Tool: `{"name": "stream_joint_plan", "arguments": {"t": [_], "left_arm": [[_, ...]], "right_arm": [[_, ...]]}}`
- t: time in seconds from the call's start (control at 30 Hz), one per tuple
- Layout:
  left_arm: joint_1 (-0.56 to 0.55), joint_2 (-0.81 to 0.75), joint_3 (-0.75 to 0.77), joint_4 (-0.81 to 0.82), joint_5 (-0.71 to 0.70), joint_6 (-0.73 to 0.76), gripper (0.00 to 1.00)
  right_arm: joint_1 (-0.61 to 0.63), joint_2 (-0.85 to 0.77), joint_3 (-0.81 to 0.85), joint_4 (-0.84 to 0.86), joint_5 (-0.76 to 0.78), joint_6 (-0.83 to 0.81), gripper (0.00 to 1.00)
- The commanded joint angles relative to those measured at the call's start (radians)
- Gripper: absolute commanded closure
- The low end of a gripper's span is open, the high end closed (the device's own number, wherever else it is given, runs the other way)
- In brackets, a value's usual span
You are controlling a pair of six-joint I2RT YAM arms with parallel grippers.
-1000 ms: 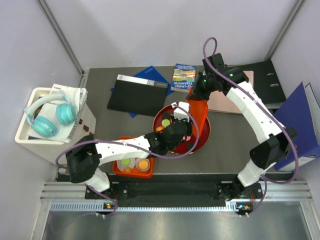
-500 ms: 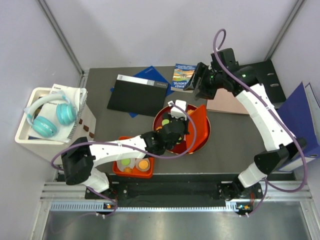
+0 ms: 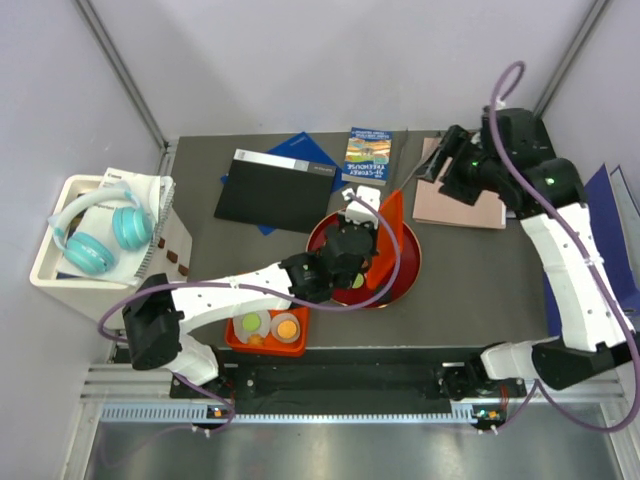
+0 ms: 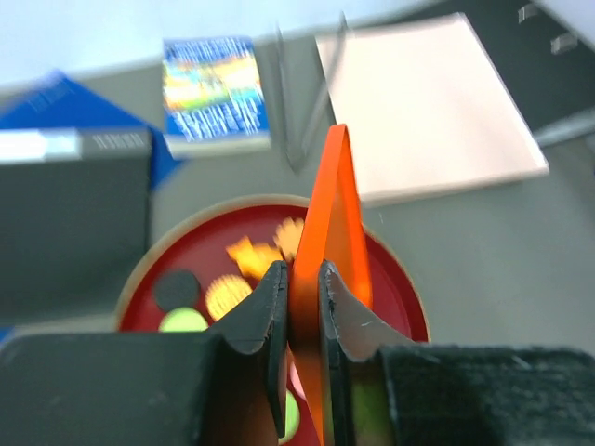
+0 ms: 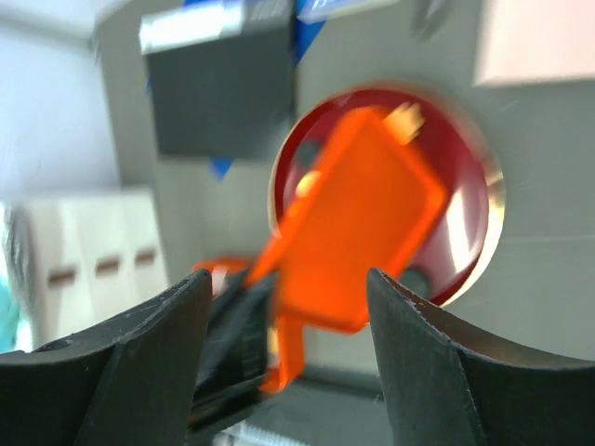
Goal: Pack the cookies
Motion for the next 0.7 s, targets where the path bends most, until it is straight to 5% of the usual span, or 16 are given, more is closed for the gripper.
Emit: {"name": "stream_joint_plan", "arguments": {"t": [0.0,0.17,0.3,0.5,0.67], "left_arm": [[0.018,-0.051,0.148,0.031,-0.077,0.195,1.0],[0.035,-0.015,0.274,0.053,-0.12,0.424,1.0],[0.011,0.061,0.316,0.102,-0.209,0.804,1.0],[-0.06,0.152,0.096,0.796,-0.33,1.588,1.0],[-0.091,0.223,0.0,1.134,-0.321,1.883,1.0]], "right_arm": [[-0.043,-0.122,-0.049,0.01,0.122,-0.047,0.33],[-0.077,-0.169,-0.155,0.038,0.079,-0.006,0.32],[-0.114,-0.159,-0.195,0.061,0.001,0.016,0.32],[-0.16,-0.094,-0.181,0.111,-0.134,0.04,0.27],[-0.162,-0.057,-0.198,0.183,-0.203,0.062,0.22]]}}
